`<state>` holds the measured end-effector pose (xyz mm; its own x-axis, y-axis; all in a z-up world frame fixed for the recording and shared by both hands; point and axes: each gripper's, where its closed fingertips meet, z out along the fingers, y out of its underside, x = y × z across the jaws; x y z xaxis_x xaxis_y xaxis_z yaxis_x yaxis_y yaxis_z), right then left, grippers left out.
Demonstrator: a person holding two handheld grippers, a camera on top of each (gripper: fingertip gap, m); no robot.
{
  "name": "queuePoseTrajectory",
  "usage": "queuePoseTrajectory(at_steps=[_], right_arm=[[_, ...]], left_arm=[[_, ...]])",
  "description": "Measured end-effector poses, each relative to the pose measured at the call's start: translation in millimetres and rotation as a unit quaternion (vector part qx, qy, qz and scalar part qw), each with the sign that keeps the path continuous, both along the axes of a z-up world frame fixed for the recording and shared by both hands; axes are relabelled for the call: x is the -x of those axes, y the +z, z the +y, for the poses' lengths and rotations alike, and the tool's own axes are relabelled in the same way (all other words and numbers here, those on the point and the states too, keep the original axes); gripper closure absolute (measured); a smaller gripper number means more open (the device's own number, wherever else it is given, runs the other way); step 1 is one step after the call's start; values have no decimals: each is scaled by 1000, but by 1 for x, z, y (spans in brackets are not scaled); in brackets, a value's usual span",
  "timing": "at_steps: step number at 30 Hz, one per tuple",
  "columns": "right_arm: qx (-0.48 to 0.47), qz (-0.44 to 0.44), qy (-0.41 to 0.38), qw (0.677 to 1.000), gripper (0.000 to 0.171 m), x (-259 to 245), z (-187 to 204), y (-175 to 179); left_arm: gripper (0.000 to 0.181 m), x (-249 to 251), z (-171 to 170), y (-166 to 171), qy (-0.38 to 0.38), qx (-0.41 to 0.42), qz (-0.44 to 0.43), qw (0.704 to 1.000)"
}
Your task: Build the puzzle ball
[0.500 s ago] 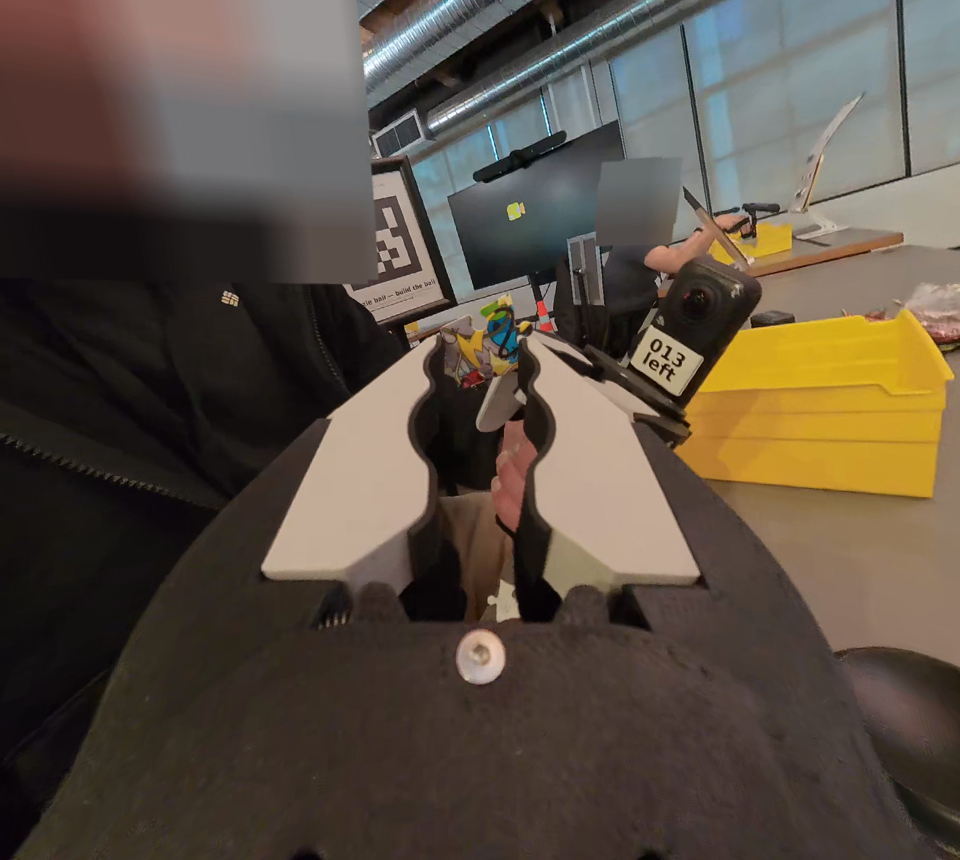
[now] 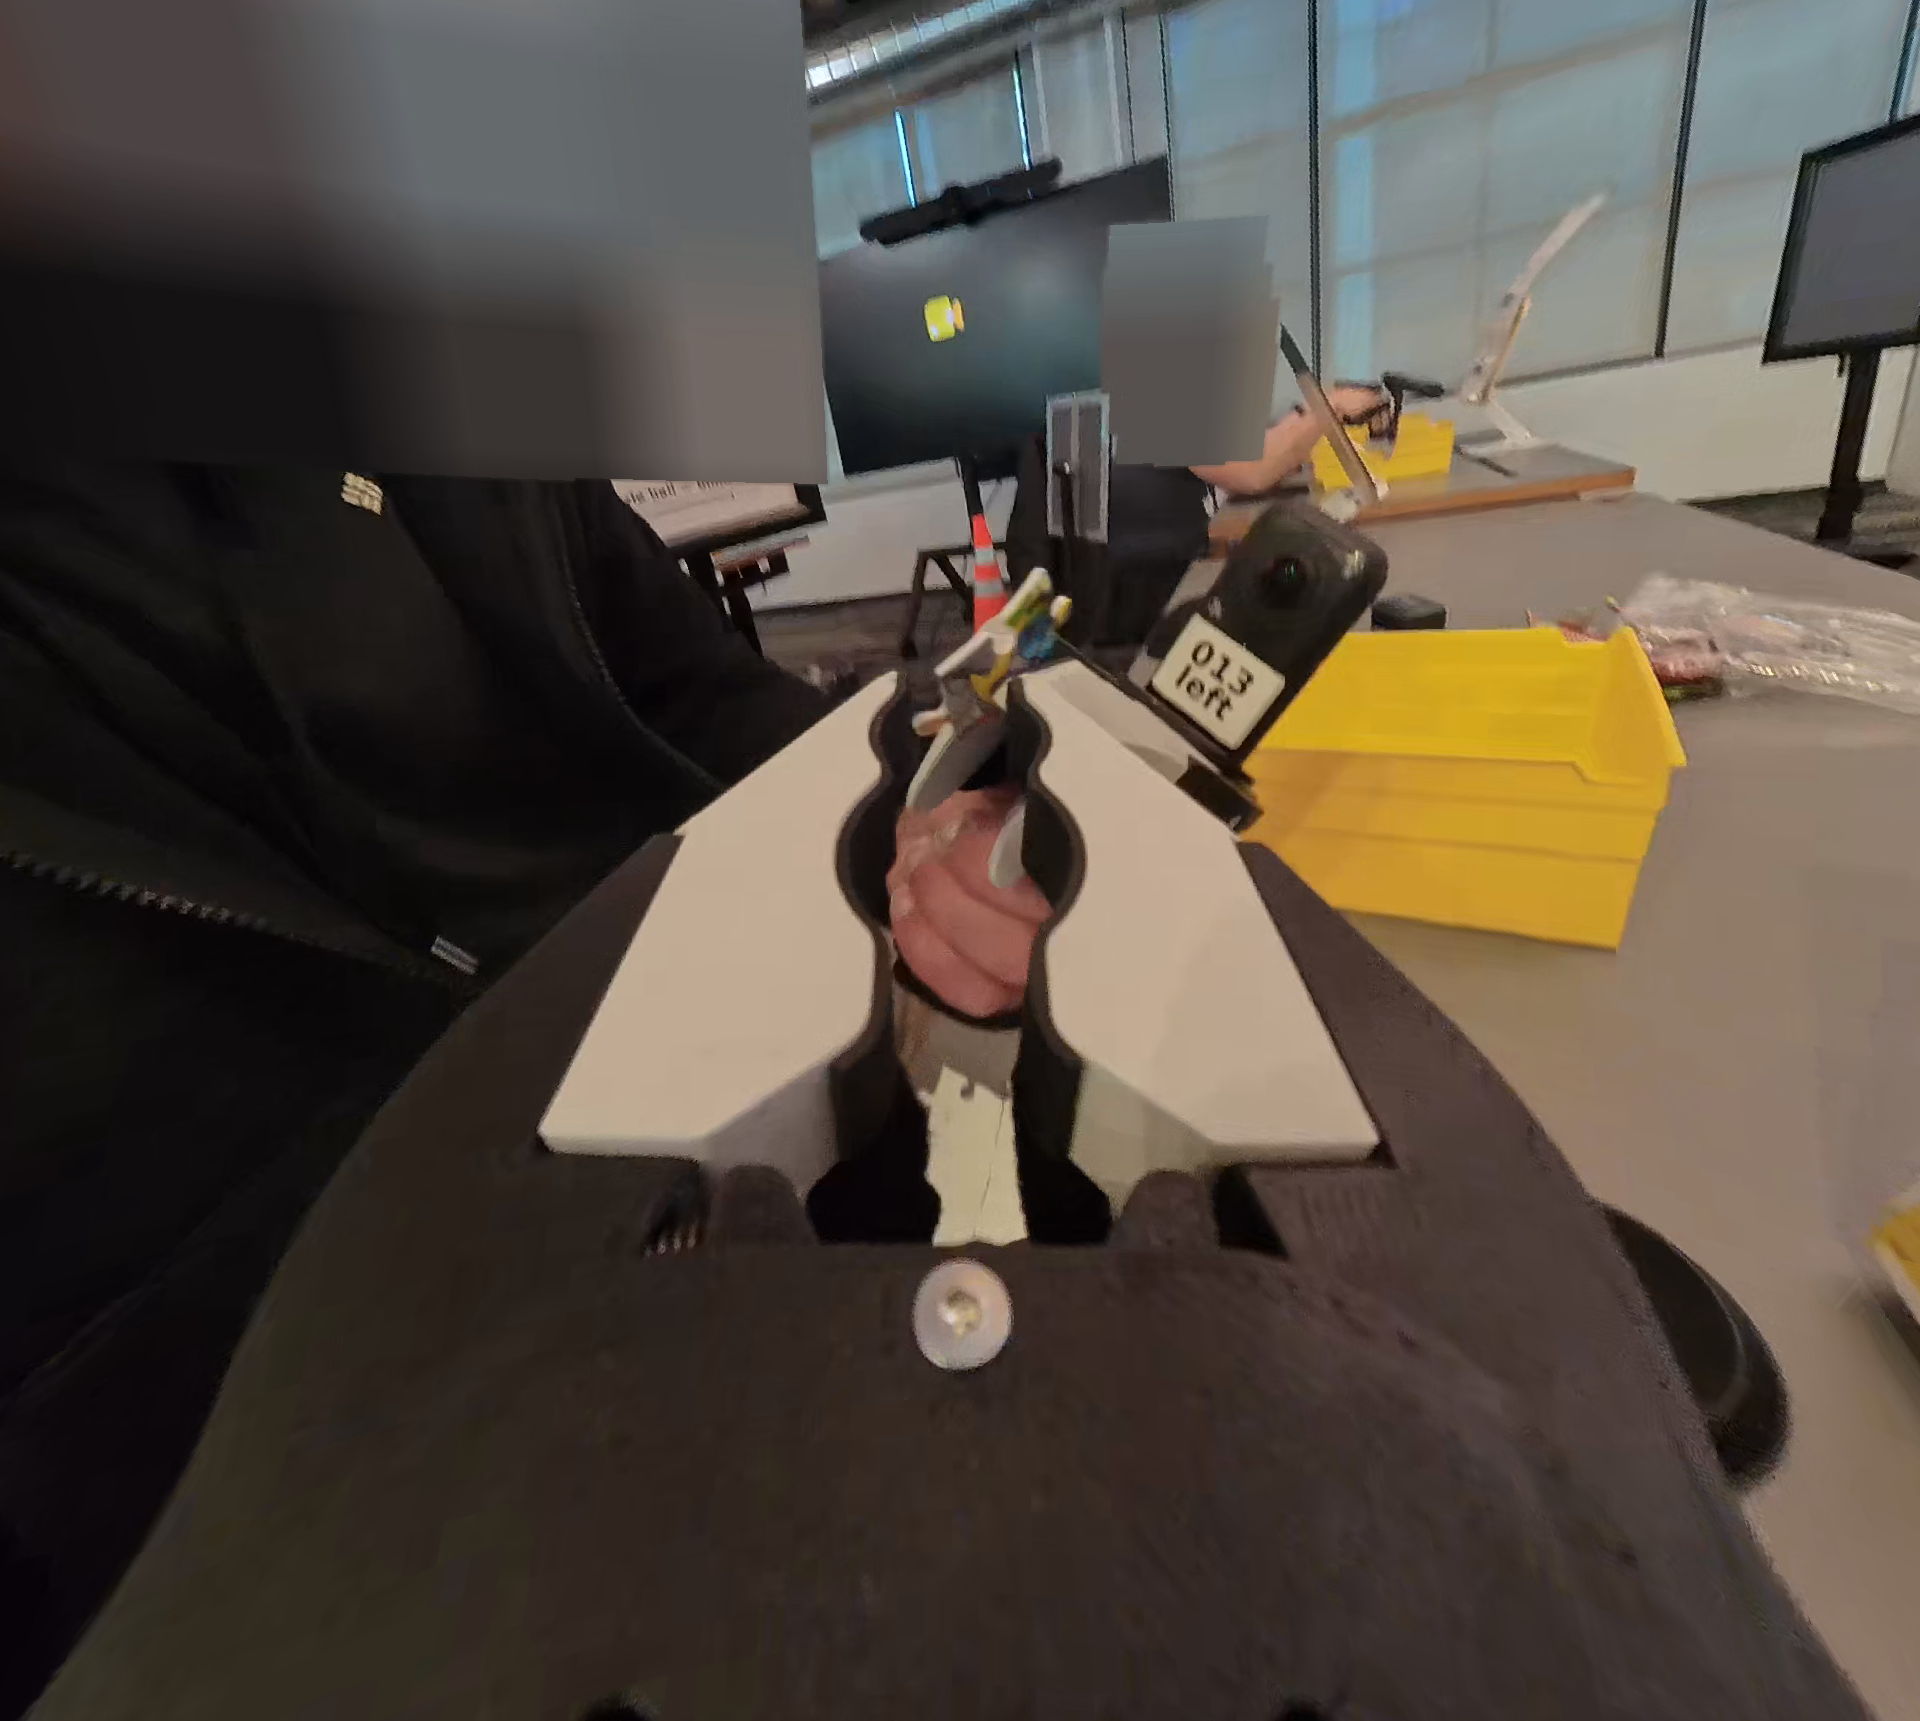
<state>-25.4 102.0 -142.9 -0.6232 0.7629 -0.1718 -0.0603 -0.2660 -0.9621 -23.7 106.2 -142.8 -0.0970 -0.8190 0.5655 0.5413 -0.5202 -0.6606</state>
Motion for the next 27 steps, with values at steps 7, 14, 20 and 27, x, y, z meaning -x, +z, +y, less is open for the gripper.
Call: queuePoseTrajectory(at_steps=[7,14,20,27], right_arm=[[-42,-146,-65,986,159,9,18,-19],[22,-222,-70,972,171,9,23,-39],[77,-235,-89,965,171,0,31,-53],[-19,-298,-102,949,171,-7,26,-66]], left_arm=[[179,-5,9,-31,21,-14,193,981],[177,-8,14,-52,16,-7,290,957],[165,-1,12,-73,-3,-2,331,944],[163,-9,13,-77,-9,-15,363,932]])
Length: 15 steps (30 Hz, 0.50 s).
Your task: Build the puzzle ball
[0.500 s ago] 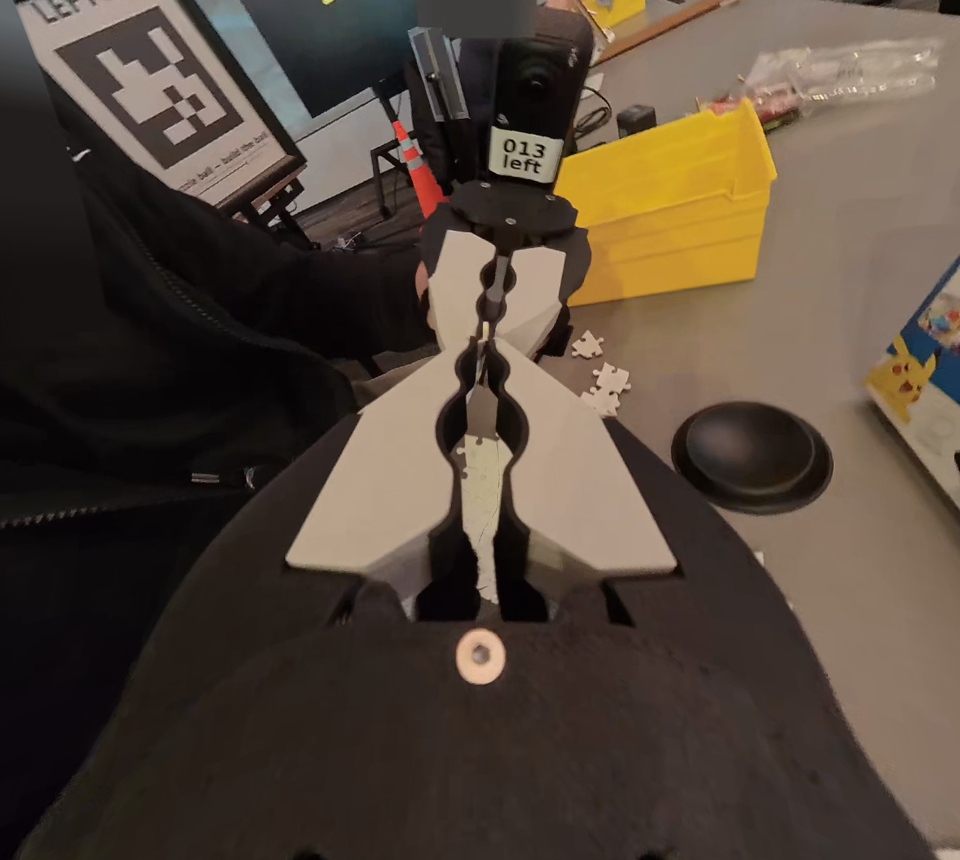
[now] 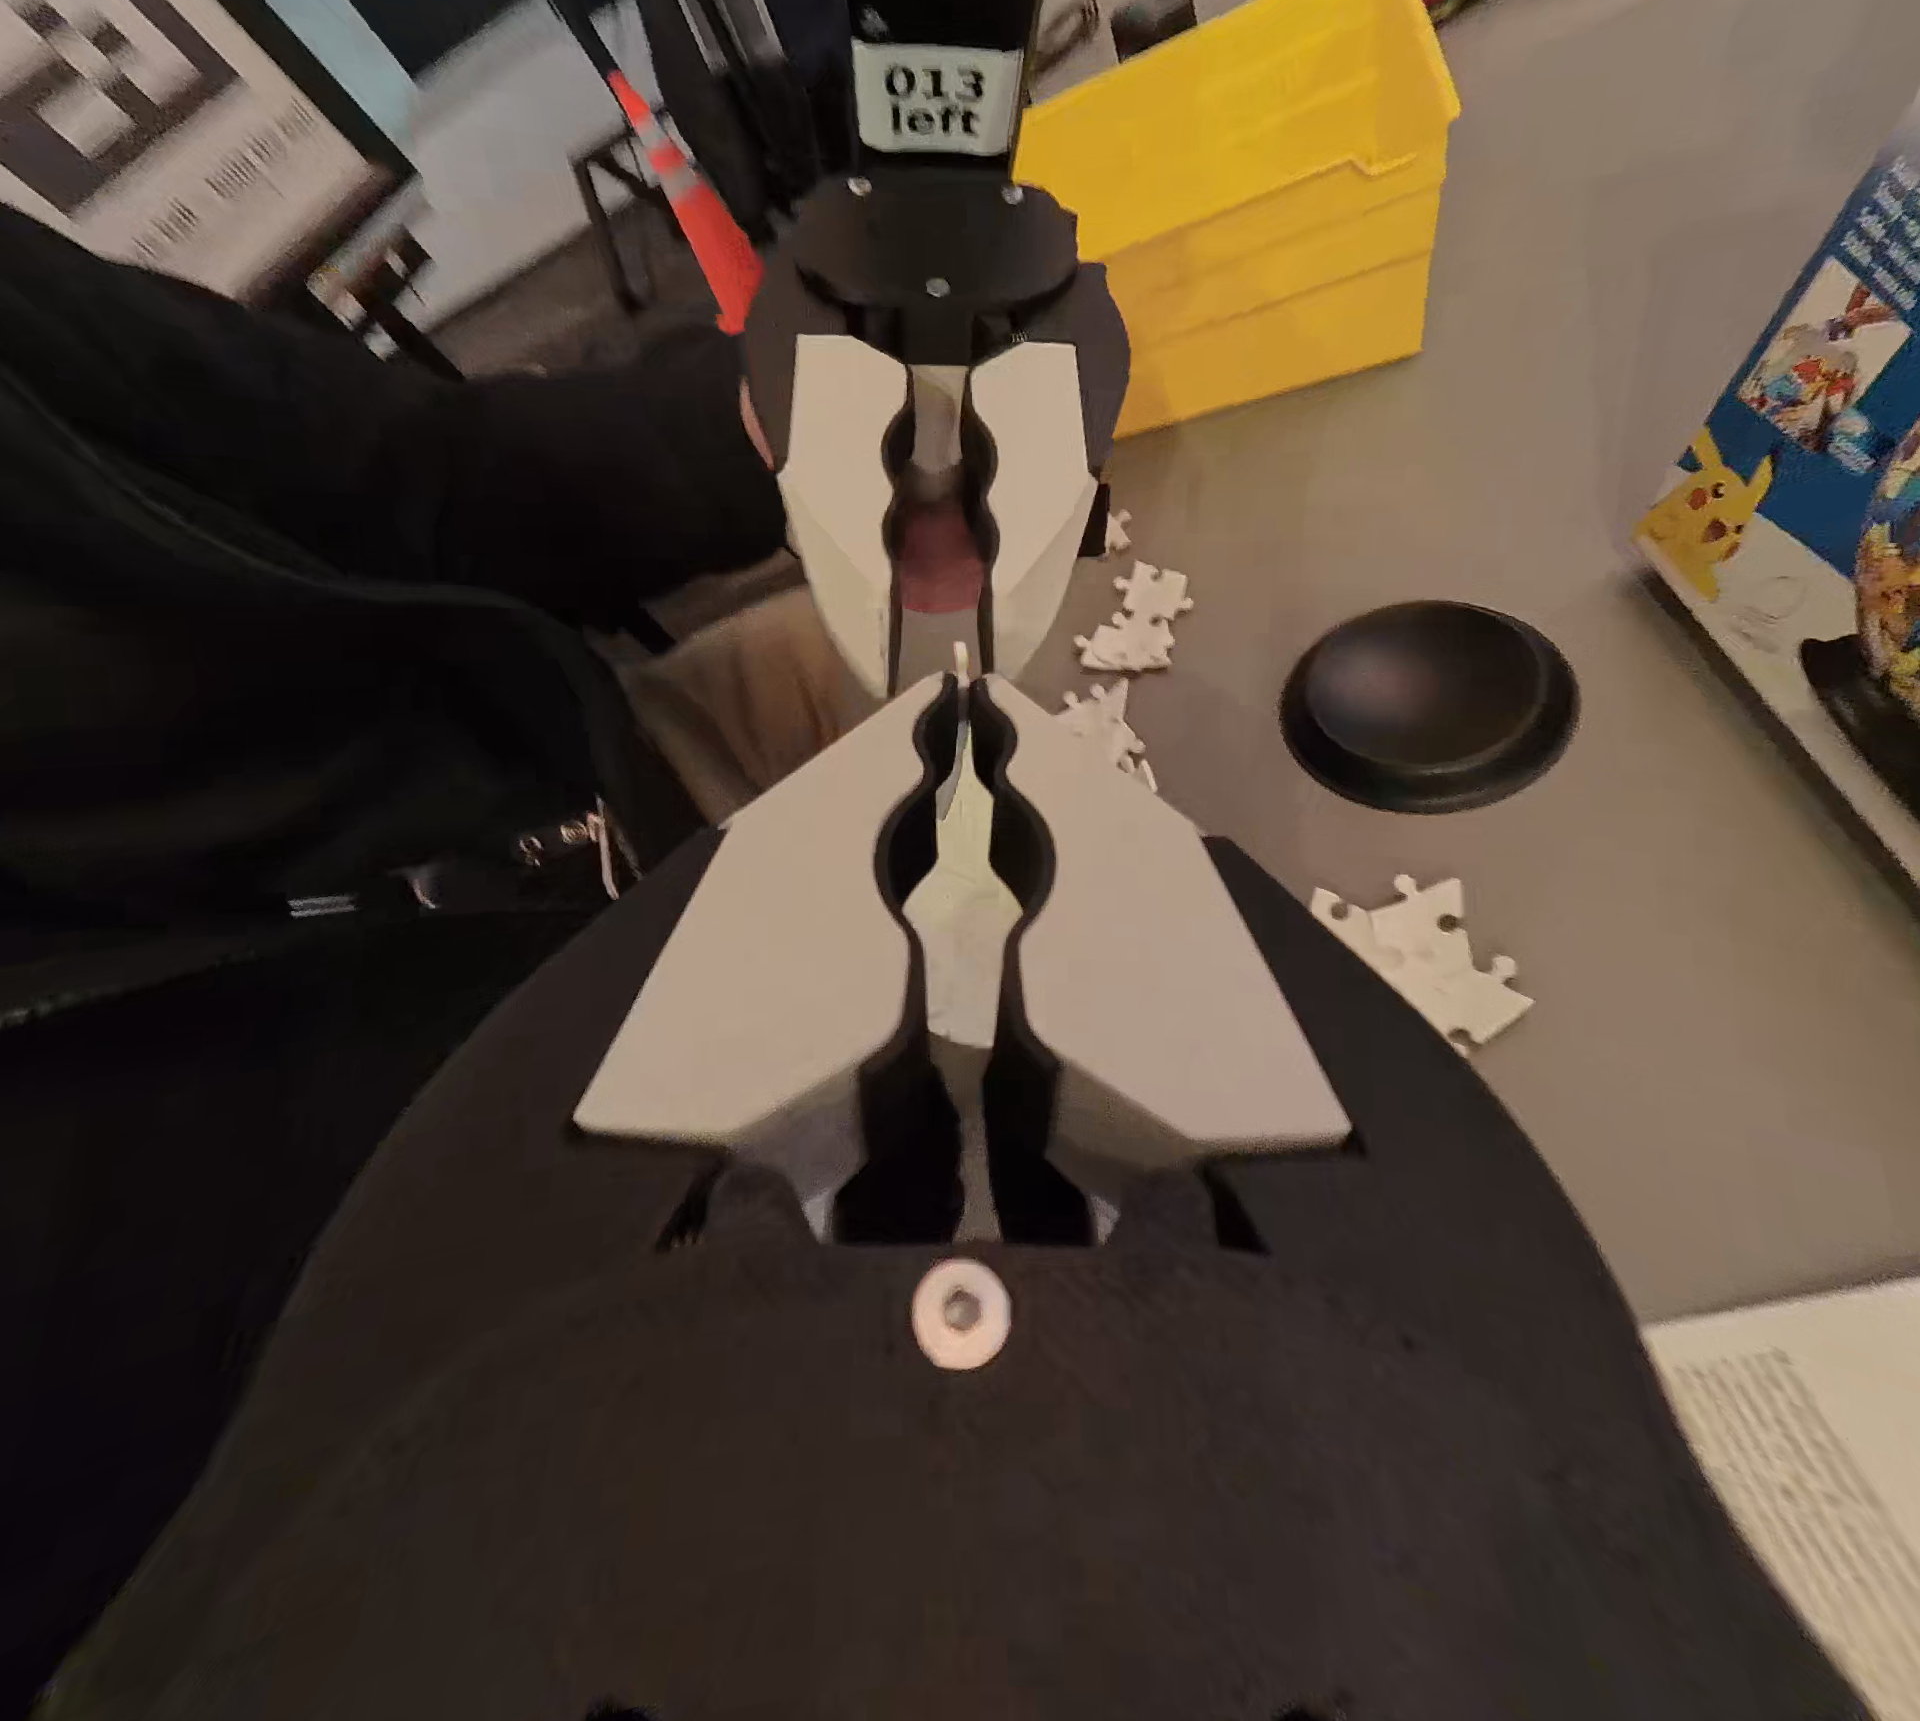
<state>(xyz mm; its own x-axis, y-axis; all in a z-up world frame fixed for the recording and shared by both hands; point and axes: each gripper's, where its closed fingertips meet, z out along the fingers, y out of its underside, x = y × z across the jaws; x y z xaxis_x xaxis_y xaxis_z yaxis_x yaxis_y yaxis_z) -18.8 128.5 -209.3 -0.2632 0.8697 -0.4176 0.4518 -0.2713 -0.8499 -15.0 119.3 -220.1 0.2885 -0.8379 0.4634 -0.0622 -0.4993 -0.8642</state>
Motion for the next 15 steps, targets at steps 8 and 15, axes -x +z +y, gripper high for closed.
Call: queuePoseTrajectory(at_steps=[8,15], right_arm=[[-73,-16,-45,996,152,12,16,16],[22,67,-67,995,171,10,4,20]], left_arm=[[179,3,18,19,64,-14,-46,997],[179,11,16,43,106,-31,-170,979]])
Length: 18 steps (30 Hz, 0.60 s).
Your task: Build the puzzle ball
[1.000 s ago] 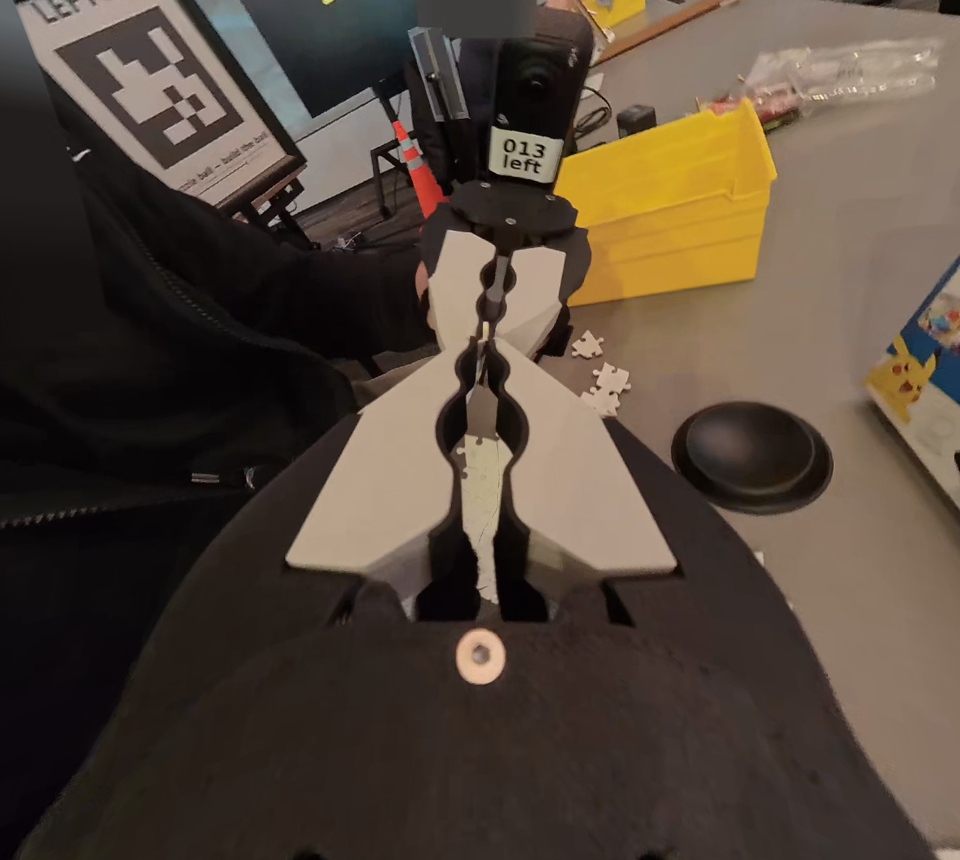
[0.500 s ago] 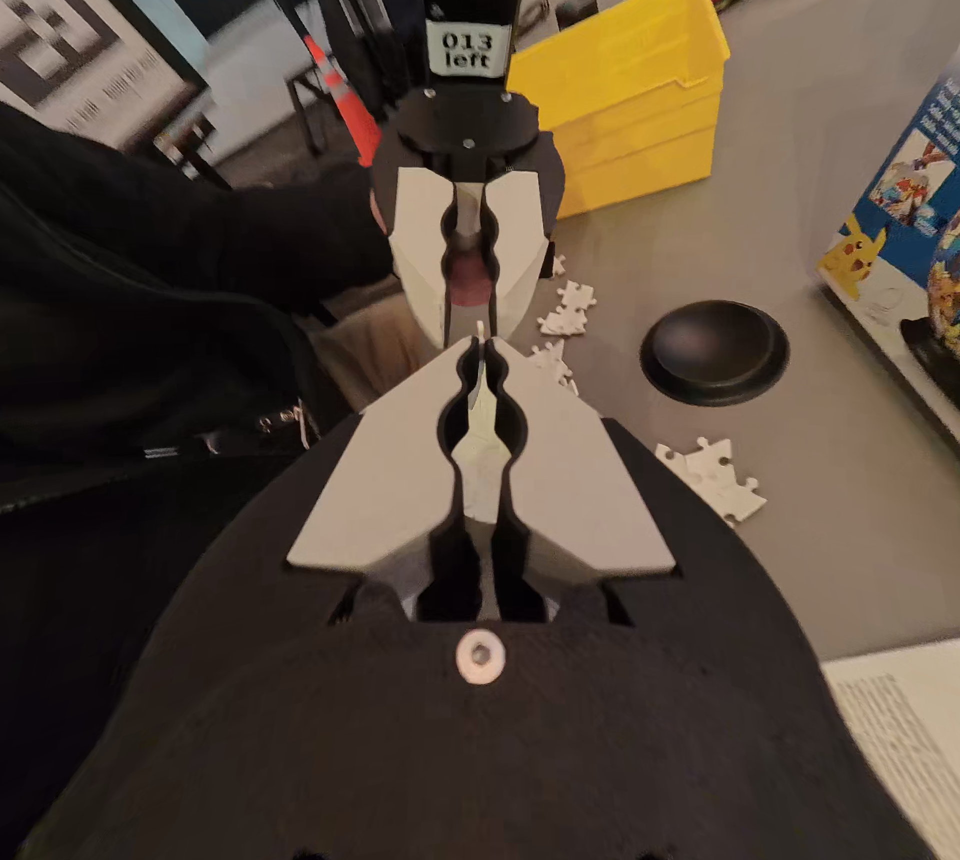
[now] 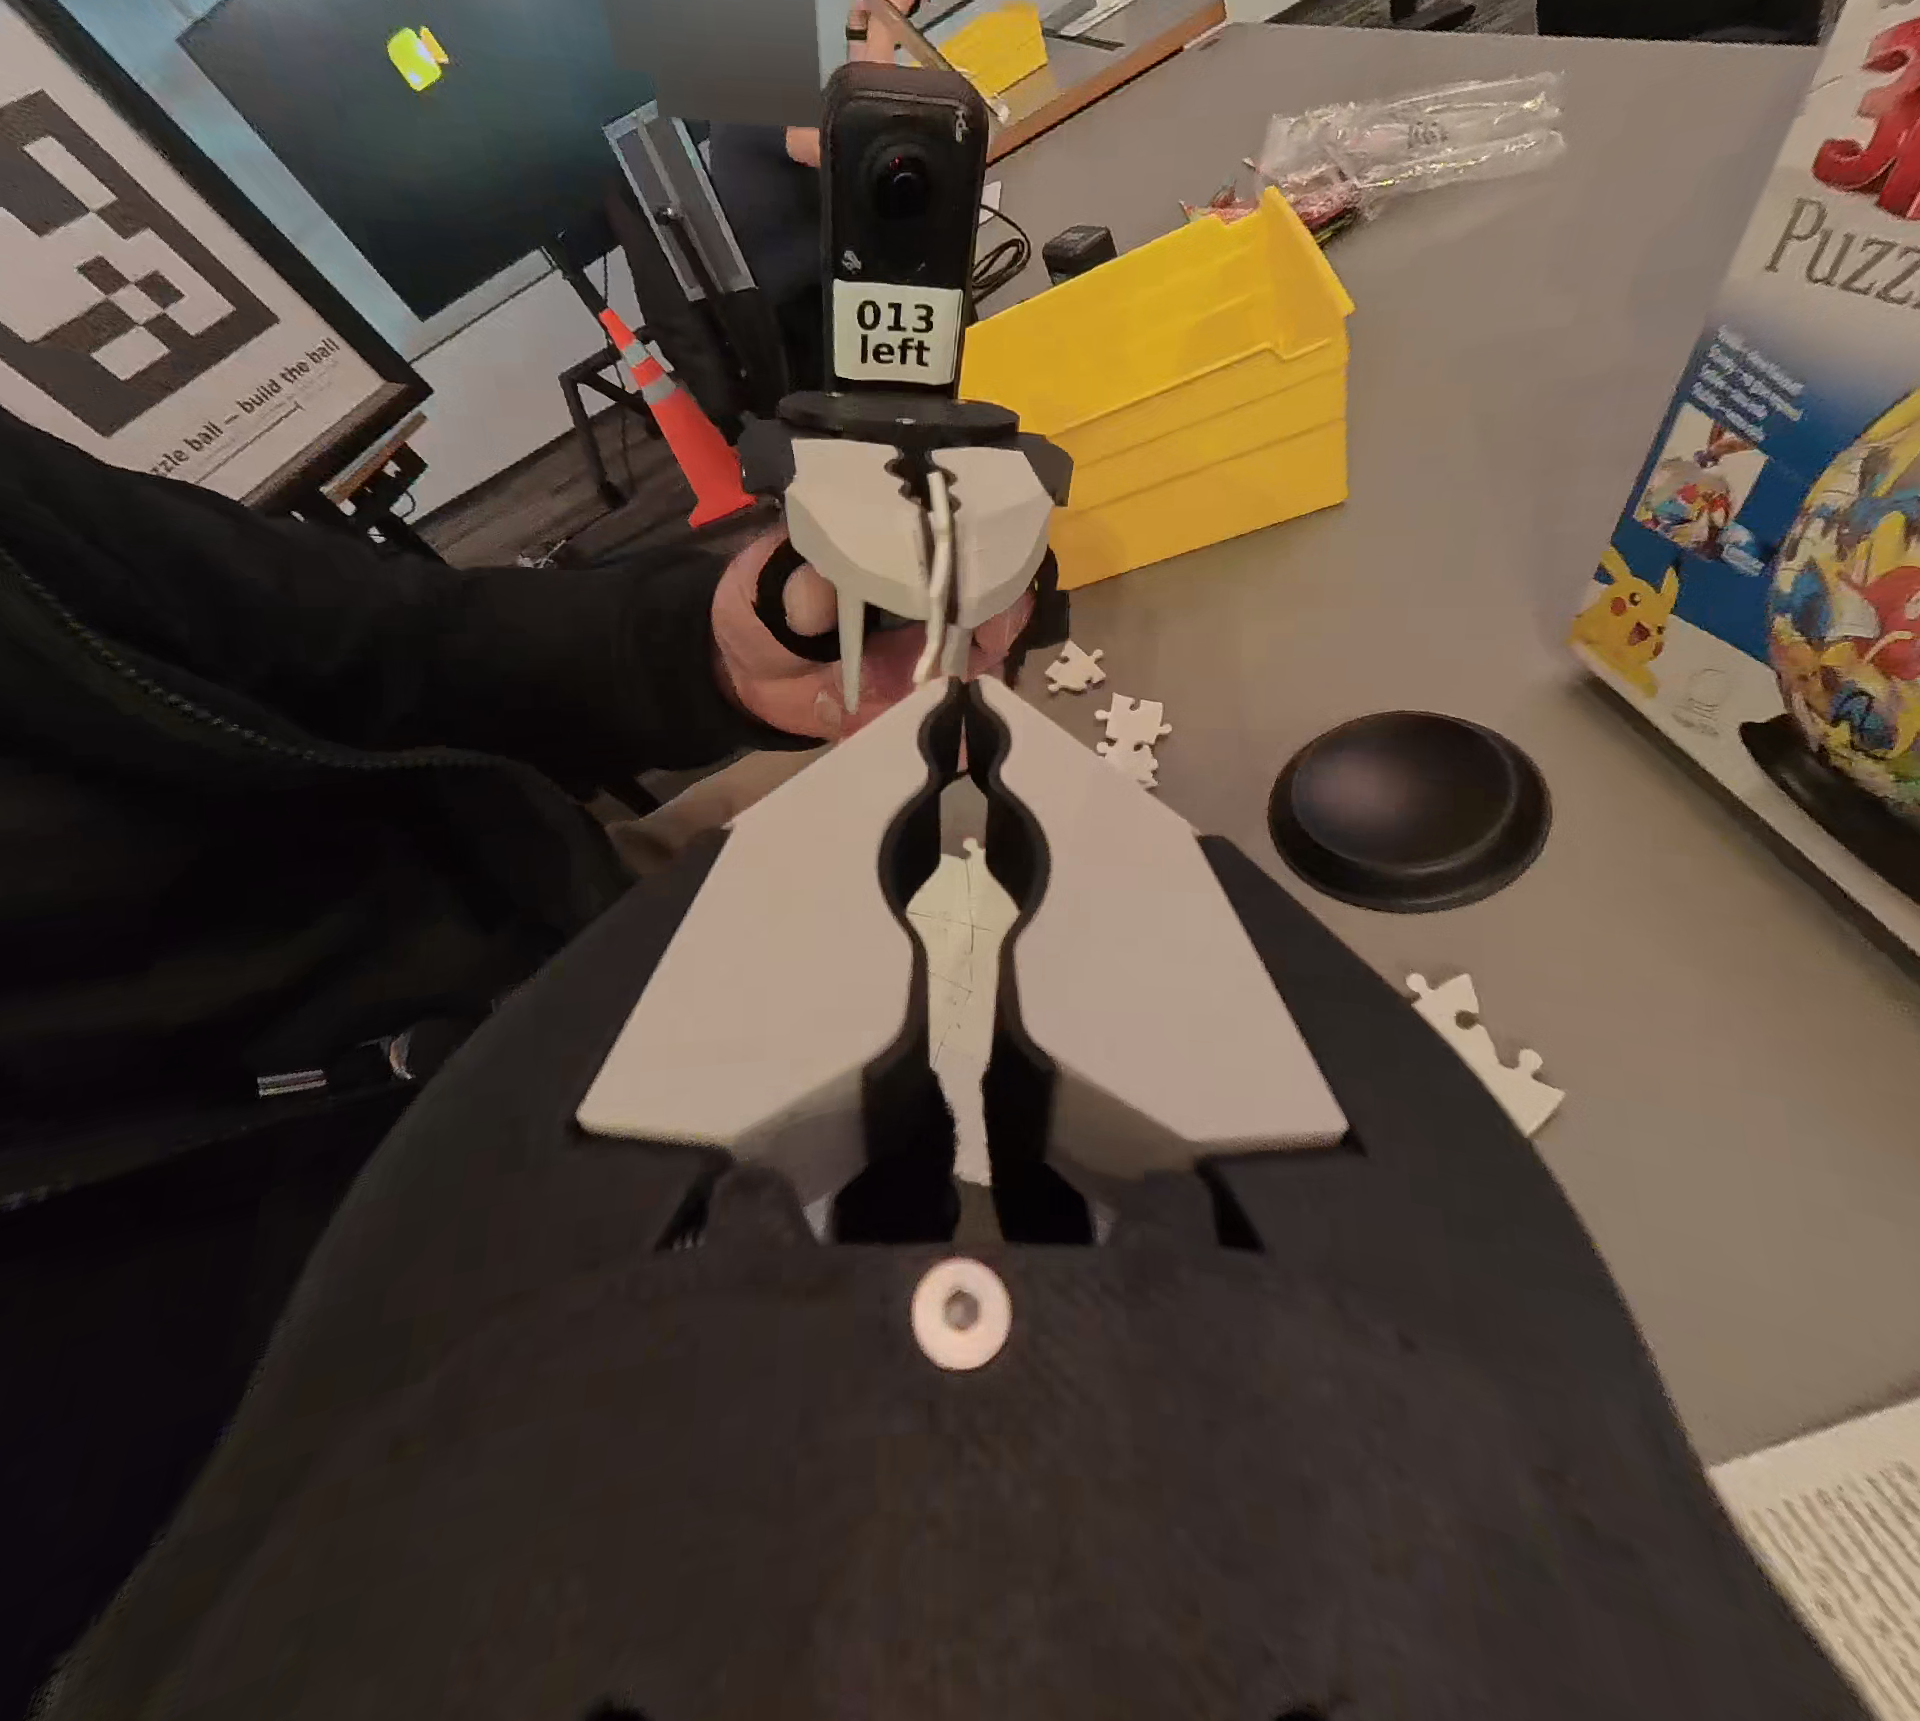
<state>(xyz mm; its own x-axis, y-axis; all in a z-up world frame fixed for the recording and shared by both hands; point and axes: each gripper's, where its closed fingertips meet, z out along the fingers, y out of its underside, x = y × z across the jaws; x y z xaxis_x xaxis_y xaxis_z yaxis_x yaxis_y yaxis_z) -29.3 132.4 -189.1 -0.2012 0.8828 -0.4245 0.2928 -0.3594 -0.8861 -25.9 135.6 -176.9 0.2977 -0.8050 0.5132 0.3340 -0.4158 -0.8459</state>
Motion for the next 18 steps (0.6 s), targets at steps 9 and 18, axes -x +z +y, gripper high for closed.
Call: queuePoseTrajectory(at_steps=[9,18], right_arm=[[38,54,-38,997,160,-3,3,14],[50,98,-34,993,170,-1,-4,28]], left_arm=[[179,-1,-1,15,31,-25,-48,998],[179,-5,0,20,35,-31,-61,997]])
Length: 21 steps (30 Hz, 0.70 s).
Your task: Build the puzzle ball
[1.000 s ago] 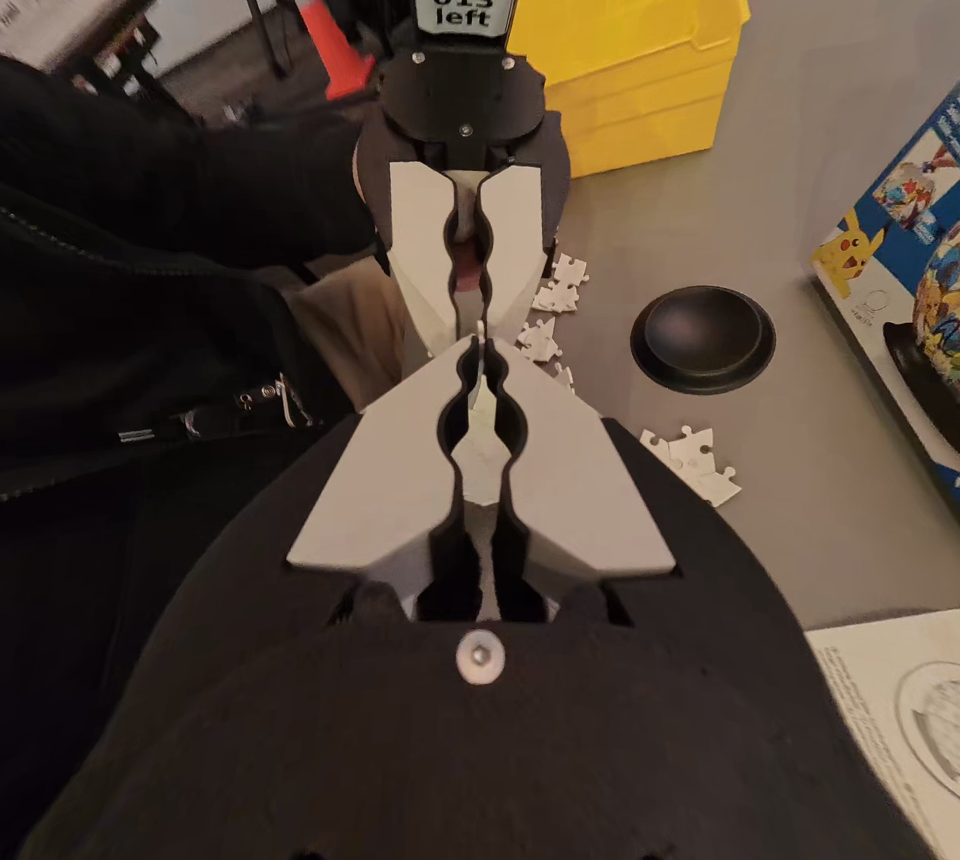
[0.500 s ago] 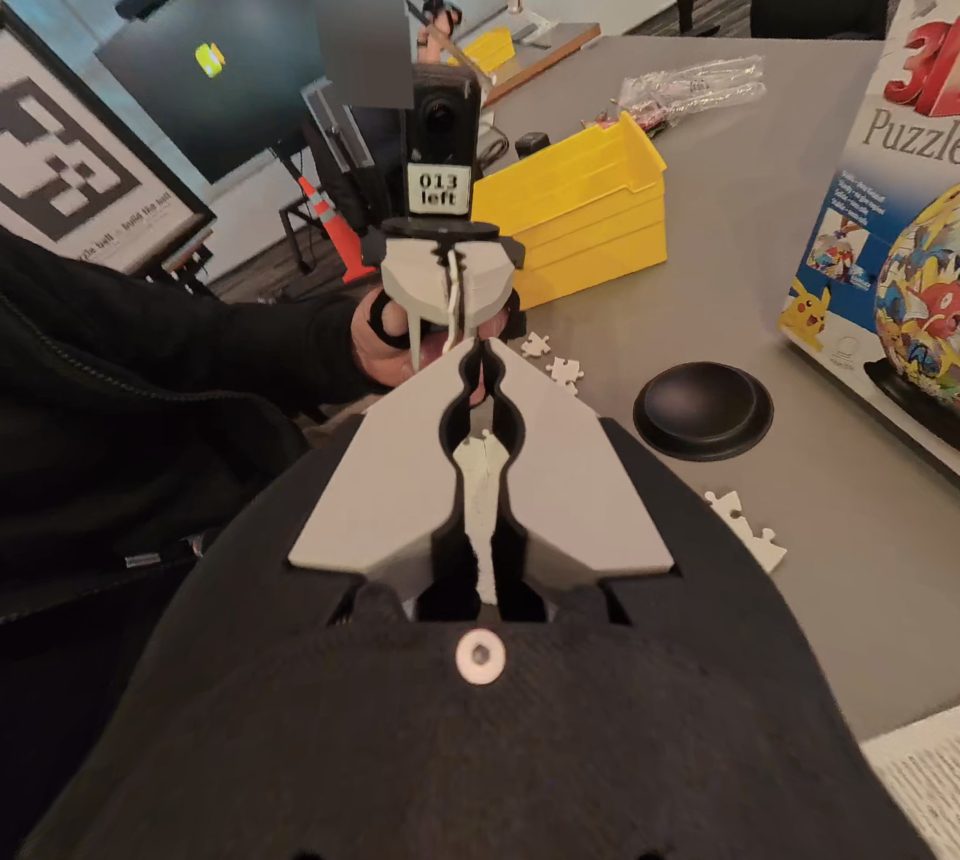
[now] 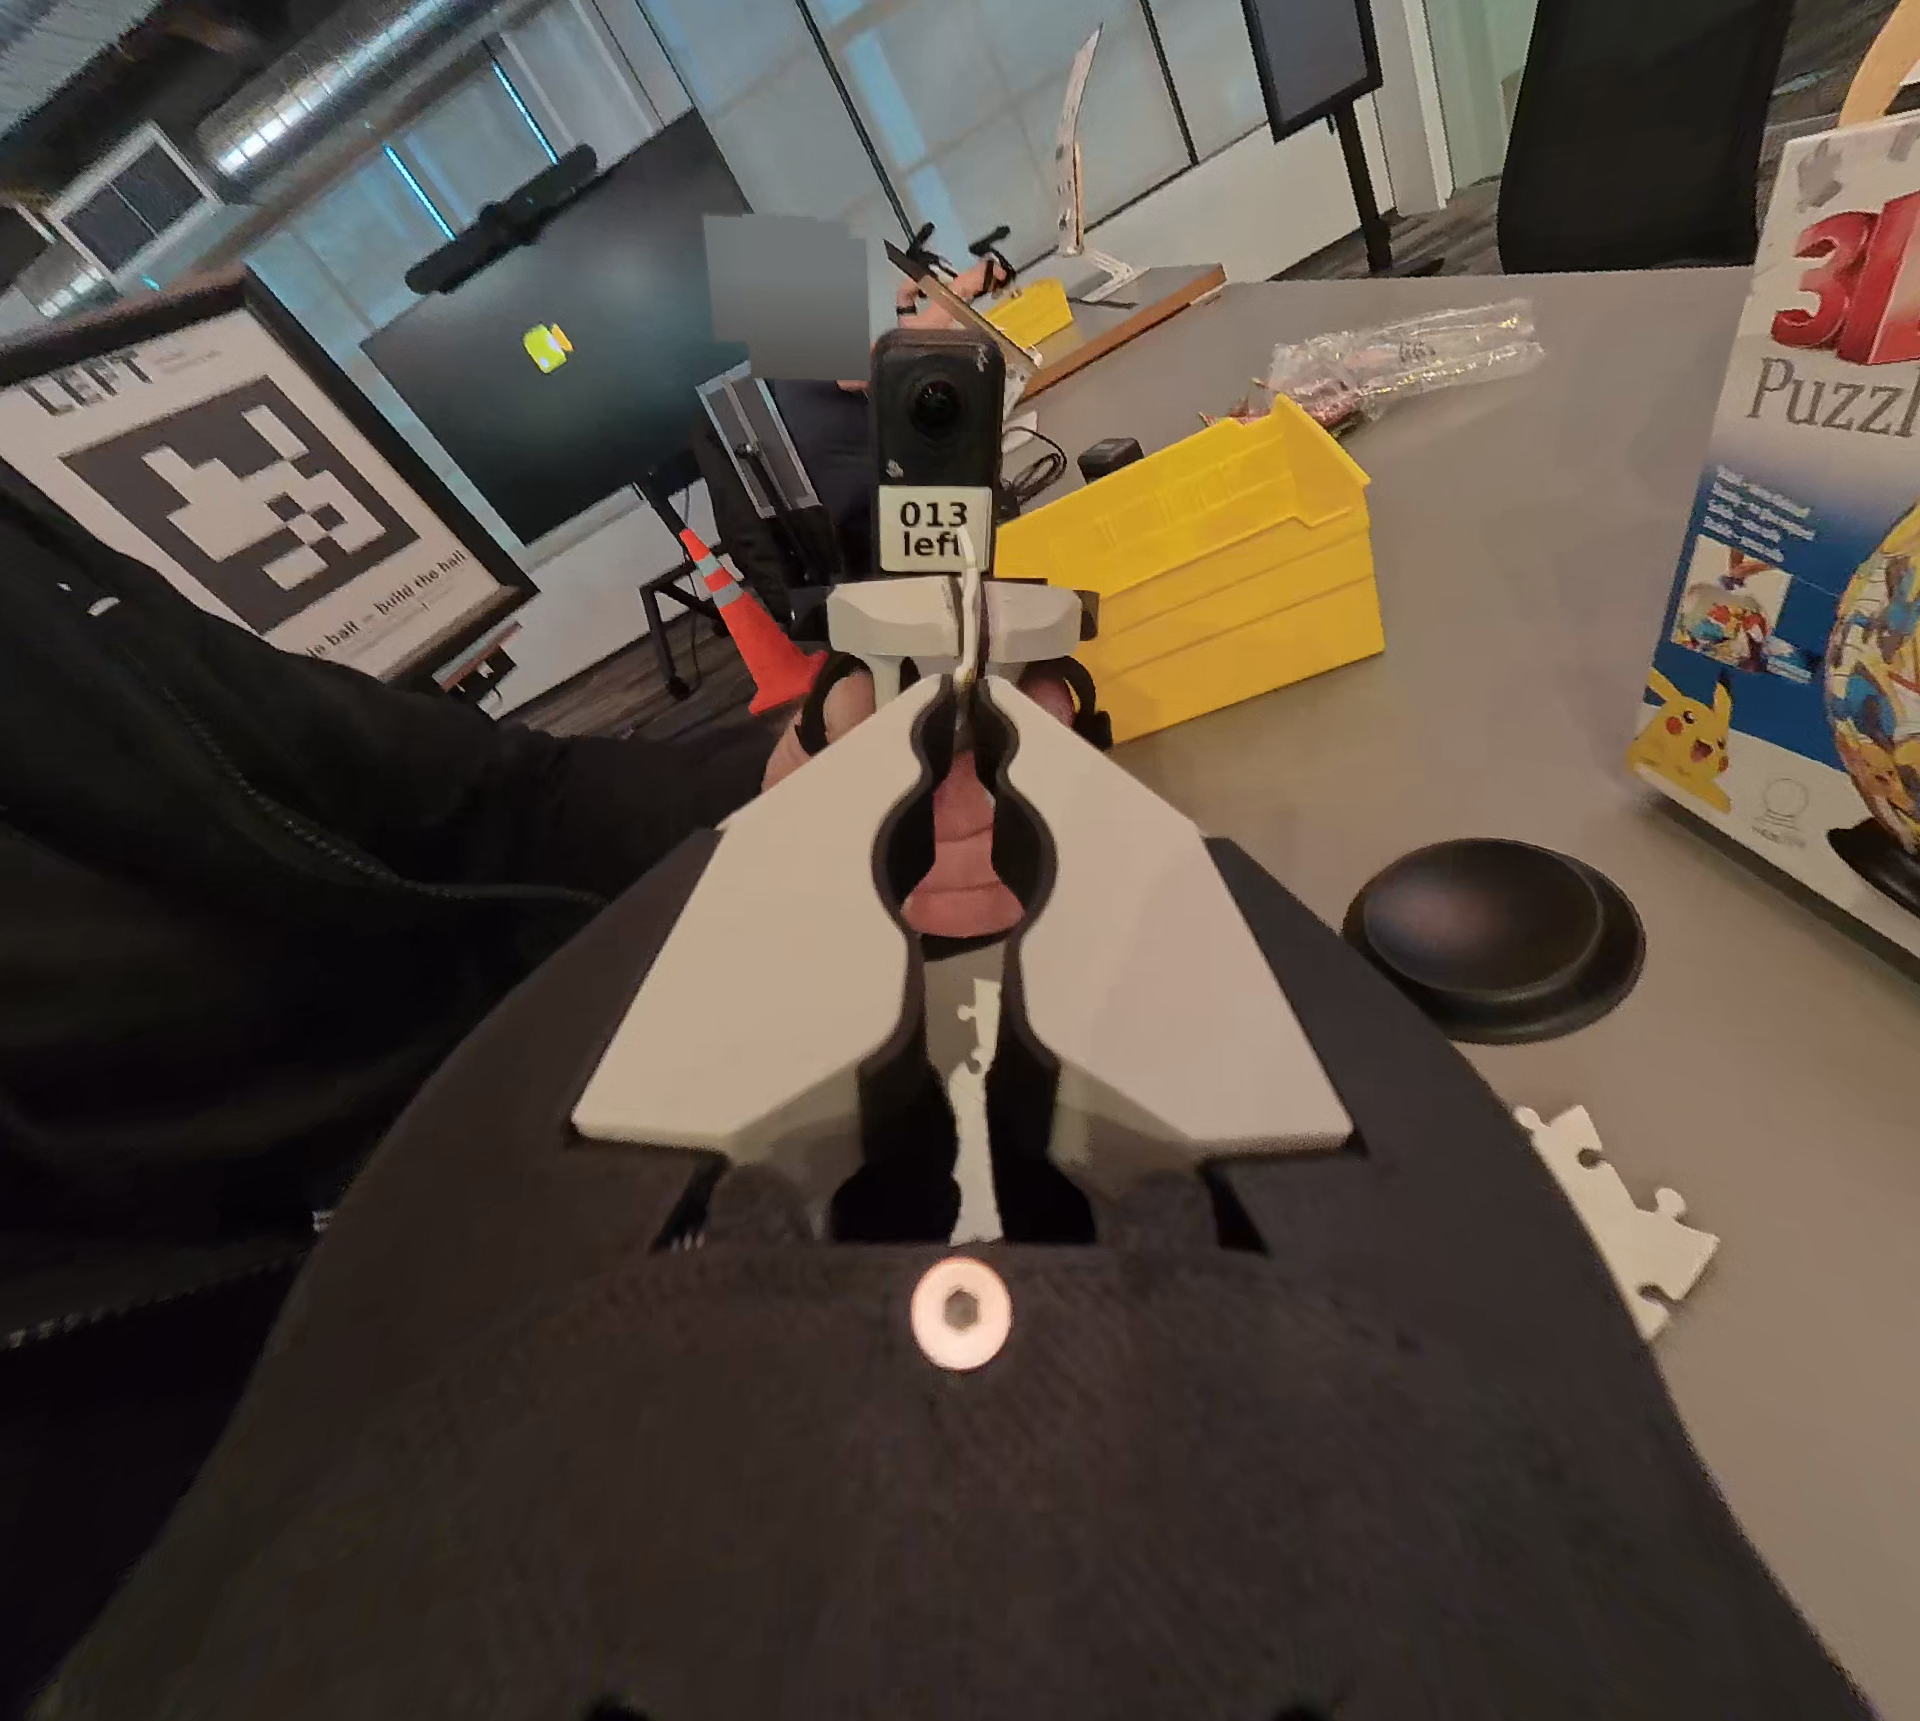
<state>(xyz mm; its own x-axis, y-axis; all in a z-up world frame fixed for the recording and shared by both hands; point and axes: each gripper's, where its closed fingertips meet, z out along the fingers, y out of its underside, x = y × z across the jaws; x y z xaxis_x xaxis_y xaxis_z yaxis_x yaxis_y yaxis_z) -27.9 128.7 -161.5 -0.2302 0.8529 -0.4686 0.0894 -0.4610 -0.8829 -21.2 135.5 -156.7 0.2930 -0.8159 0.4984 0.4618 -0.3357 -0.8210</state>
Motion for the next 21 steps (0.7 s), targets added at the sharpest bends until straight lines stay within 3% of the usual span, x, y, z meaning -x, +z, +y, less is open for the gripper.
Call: queuePoseTrajectory(at_steps=[7,10,13,14,18,21], right_arm=[[-100,-138,42,984,171,-12,1,-15],[-152,-202,60,966,171,-15,2,-21],[-164,-182,33,969,169,-8,7,-9],[-143,-166,27,975,157,-5,8,-6],[-88,-97,17,991,171,0,2,-5],[-94,-111,9,989,171,-5,0,-16]], left_arm=[[167,-4,-2,-18,-3,-30,168,985],[179,-12,-4,-28,-34,-23,241,970],[179,-6,0,-17,-21,-16,198,980],[179,-4,0,-13,-22,-6,168,986],[179,-5,-3,-10,-24,5,92,995],[179,-9,-6,-22,-34,17,110,993]])
